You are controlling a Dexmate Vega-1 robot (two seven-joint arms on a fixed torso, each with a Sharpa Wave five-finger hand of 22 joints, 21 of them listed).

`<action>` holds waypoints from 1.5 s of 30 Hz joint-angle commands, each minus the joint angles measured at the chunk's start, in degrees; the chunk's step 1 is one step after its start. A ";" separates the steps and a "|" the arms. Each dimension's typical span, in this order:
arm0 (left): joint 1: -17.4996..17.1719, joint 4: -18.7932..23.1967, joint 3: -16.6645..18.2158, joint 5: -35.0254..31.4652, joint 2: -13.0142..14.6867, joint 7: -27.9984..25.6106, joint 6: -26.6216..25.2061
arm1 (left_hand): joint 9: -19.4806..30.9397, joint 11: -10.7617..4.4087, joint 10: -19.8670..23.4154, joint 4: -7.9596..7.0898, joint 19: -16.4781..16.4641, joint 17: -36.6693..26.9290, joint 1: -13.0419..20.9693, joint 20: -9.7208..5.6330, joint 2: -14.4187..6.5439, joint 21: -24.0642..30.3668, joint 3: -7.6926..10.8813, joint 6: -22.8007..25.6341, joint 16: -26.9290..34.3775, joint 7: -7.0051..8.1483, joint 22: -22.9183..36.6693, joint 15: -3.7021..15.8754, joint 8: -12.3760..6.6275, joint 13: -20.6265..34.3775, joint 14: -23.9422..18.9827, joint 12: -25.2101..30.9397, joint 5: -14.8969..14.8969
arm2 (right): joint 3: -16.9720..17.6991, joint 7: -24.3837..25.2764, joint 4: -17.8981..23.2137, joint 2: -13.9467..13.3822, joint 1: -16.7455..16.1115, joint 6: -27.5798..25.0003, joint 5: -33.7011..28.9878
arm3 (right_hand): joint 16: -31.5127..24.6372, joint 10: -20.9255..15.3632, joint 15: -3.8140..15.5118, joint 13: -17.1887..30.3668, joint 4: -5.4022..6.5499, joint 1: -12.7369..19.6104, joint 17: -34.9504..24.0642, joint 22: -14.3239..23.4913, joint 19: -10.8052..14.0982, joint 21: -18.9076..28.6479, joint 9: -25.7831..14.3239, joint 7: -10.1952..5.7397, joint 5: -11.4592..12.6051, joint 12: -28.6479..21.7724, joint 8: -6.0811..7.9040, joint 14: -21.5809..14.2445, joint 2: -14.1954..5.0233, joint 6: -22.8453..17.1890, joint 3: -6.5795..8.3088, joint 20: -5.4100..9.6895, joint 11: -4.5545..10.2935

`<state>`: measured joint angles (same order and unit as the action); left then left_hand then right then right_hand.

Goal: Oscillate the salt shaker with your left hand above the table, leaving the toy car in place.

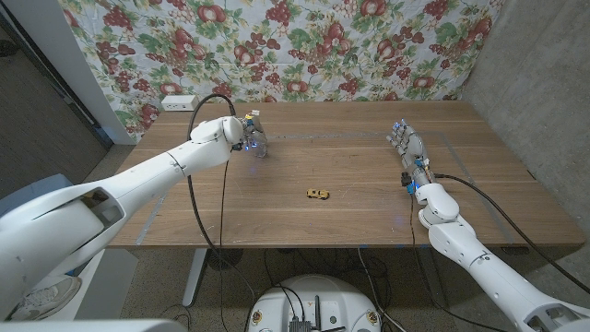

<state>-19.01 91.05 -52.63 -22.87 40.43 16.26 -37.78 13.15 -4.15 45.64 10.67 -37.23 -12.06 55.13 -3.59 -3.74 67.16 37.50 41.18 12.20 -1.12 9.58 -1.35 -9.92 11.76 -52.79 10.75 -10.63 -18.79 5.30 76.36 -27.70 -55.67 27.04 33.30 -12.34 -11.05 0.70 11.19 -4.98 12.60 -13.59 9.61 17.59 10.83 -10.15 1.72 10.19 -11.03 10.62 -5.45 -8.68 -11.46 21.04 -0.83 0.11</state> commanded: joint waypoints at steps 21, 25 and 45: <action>1.03 4.38 -1.50 -3.53 1.43 3.72 -6.67 | -1.51 -0.07 -4.79 -2.32 7.15 -1.40 -12.02 -0.17 2.37 -5.94 -4.15 -4.31 -0.05 1.39 0.15 12.41 -1.22 0.56 4.88 0.92 -0.10 | 0.22 -0.16 0.49 -0.13 -0.55 0.89 -0.17 | -0.56 -0.36 -0.56 -0.03 -0.53 -0.34 0.10 0.14 0.07 0.16 -0.07 -0.57 0.02 -0.14 0.20 0.01 0.26 -0.23 0.21 -0.46 -0.15; 2.27 4.33 -2.64 -3.78 1.74 6.50 -7.37 | -1.26 0.00 -7.50 -1.20 11.06 -1.48 -11.99 1.31 2.68 -8.06 -5.12 -2.69 -0.73 1.07 0.23 10.84 -2.08 0.75 10.13 0.15 -0.46 | 0.26 -0.23 0.60 -0.14 -0.66 0.95 -0.08 | -0.57 -0.40 -0.55 -0.03 -0.54 -0.37 0.10 0.14 0.07 0.15 -0.07 -0.55 0.02 -0.16 0.19 0.01 0.28 -0.22 0.20 -0.46 -0.13; -6.51 11.79 5.62 -2.59 4.06 -7.94 -5.76 | -1.56 1.75 -31.81 -1.93 26.21 0.45 -18.29 6.46 5.01 -19.22 -13.42 -24.72 -1.70 4.93 0.33 3.75 -0.19 0.78 32.77 -0.71 0.14 | 0.59 0.40 2.09 -0.66 -1.92 0.75 -0.21 | -0.64 -0.45 -0.60 -0.02 -0.54 -0.54 0.09 0.15 0.11 0.16 -0.07 -0.68 0.01 -0.20 0.18 0.00 0.32 -0.24 0.16 -0.53 -0.17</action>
<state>-18.55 97.49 -53.75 -27.24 42.97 20.13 -45.15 11.53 -2.40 15.34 8.72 -11.79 -11.71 37.40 2.56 1.20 48.62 24.58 17.90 10.59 3.23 9.75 2.51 -10.15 12.50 -21.32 9.93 -10.58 -18.39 5.33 77.67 -28.07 -57.00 27.99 33.09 -12.80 -11.05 0.29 11.19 -5.22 11.99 -13.31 9.61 17.59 10.83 -10.15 1.41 10.19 -11.03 10.62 -5.02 -8.07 -11.76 21.28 -1.25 0.11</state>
